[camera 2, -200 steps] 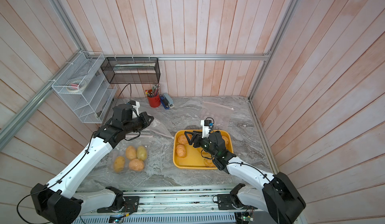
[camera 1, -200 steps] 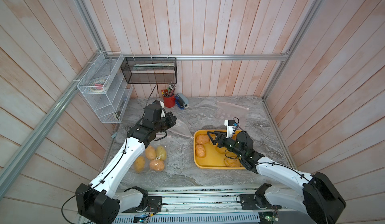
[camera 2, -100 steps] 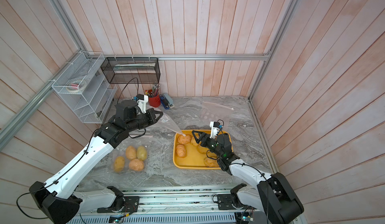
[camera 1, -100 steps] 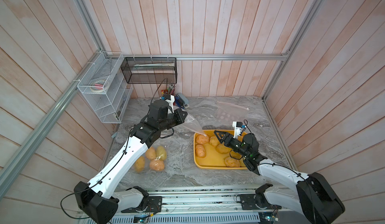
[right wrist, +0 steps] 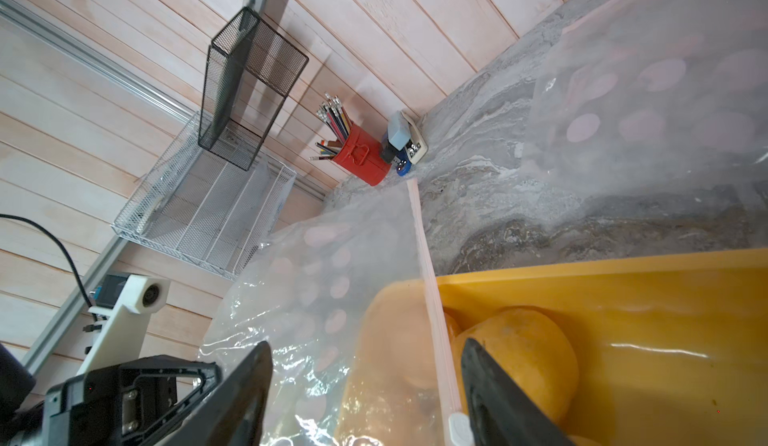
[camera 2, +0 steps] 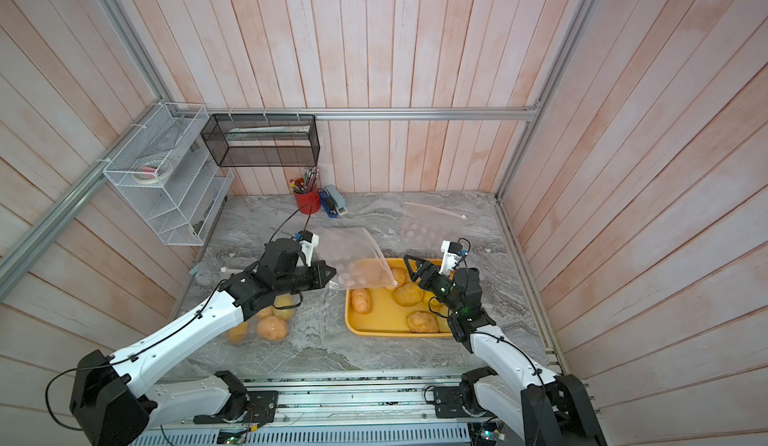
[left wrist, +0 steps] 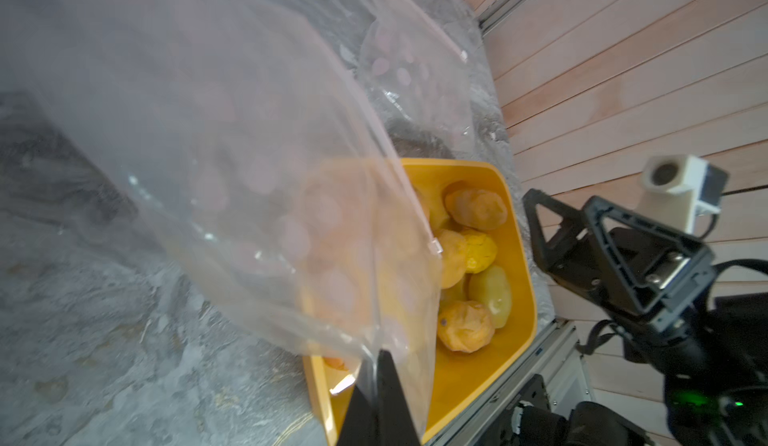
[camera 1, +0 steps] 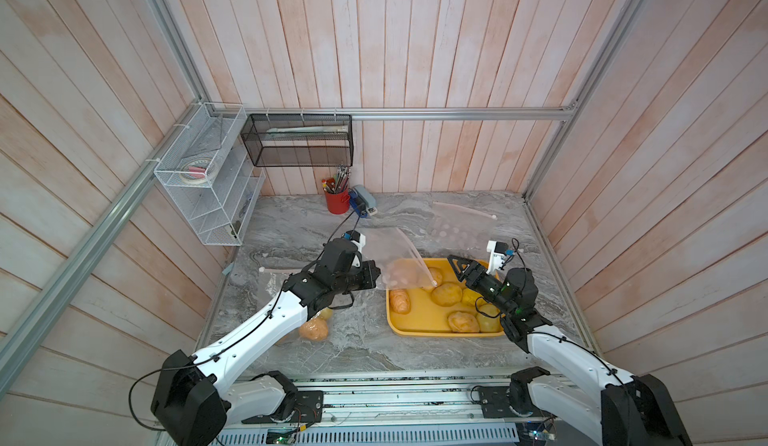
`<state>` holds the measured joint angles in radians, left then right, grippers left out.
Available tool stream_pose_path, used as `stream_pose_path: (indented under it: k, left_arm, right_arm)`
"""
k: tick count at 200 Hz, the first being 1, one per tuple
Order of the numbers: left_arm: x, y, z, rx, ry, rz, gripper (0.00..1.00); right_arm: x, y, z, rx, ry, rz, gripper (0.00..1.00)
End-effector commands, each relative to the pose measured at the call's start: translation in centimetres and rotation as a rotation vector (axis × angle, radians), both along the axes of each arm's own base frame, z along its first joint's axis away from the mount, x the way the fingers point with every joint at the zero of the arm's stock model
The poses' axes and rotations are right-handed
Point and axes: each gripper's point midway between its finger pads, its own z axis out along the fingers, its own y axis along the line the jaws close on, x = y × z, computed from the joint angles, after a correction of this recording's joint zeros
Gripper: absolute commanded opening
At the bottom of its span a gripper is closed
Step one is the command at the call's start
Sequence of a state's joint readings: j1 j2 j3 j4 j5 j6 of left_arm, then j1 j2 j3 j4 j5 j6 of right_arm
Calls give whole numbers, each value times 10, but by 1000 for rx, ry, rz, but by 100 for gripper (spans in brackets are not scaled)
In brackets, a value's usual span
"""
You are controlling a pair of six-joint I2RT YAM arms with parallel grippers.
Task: Put the potatoes into a zipper bag and zip it
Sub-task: Place the zipper food storage bag at the center of the board.
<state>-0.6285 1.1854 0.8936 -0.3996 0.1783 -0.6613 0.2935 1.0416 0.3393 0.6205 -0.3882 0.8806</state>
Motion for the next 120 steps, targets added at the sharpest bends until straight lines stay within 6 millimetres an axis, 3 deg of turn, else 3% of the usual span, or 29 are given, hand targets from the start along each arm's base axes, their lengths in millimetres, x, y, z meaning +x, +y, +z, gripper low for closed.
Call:
stream_pose_path:
  k: [1, 21, 42, 72, 120]
  left_arm:
    - [-8, 22, -11, 64, -21, 27, 0]
    - [-8, 43, -35, 158, 11, 97, 0]
    - [-4, 54, -47, 200, 45, 126, 0]
    - [-1, 54, -51, 200, 49, 122, 0]
    - [-2, 55, -46, 188, 33, 123, 0]
  right_arm:
    - [3, 9, -11, -67, 43, 51, 67]
    - [9, 17, -26, -137, 82, 66, 64]
    - [13, 30, -39, -215, 111, 89, 61]
    - [17, 53, -47, -270, 120, 152, 56]
    - [41, 75, -63, -392, 152, 202, 55]
